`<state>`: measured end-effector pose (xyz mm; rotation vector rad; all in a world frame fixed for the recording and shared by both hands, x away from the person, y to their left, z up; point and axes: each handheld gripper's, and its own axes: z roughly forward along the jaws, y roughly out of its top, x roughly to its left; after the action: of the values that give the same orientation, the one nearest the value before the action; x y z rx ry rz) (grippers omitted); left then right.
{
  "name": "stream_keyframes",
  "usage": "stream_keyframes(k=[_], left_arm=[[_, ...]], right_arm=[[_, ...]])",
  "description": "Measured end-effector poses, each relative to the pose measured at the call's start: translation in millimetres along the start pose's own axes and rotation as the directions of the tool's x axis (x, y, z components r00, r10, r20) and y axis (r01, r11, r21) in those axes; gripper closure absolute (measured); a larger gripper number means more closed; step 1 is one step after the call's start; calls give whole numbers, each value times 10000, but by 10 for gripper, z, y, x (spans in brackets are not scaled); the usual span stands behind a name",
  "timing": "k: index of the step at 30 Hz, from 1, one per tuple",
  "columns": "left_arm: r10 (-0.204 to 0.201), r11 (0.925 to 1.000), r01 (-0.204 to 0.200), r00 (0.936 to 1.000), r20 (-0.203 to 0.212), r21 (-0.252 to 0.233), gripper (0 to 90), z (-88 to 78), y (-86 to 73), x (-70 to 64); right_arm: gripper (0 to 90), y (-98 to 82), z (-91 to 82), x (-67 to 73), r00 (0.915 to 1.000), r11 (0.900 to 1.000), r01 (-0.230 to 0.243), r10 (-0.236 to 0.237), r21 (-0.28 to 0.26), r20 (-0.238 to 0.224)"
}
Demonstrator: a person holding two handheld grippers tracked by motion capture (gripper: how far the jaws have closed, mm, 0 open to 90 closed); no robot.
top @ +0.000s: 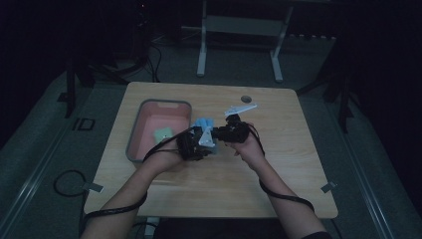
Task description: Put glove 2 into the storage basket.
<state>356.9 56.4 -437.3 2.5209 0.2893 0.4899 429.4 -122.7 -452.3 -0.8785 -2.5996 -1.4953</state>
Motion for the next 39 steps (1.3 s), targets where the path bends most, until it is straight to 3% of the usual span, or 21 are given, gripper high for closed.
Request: stream_keyframes(k=[11, 18, 28, 39], left_arm=[[-361, 9992, 365, 9991, -238, 174, 755, -177, -233, 57], [-581, 9980, 591, 9975, -405, 234, 755, -258, -327, 70], [-1085, 9933, 1111, 9913, -746, 316, 755, -417, -591, 126], [-1440, 9869, 1499, 9852, -927, 603, 755, -546, -854, 152]], right_arm=[[777, 182, 254, 167, 9987, 9988, 460, -456, 154, -246], [777, 254, 374, 215, 9977, 9984, 501, -489, 248, -462], [777, 416, 662, 352, 9940, 9959, 840, -813, 341, -736], [777, 497, 956, 472, 9908, 9955, 849, -798, 424, -1093]])
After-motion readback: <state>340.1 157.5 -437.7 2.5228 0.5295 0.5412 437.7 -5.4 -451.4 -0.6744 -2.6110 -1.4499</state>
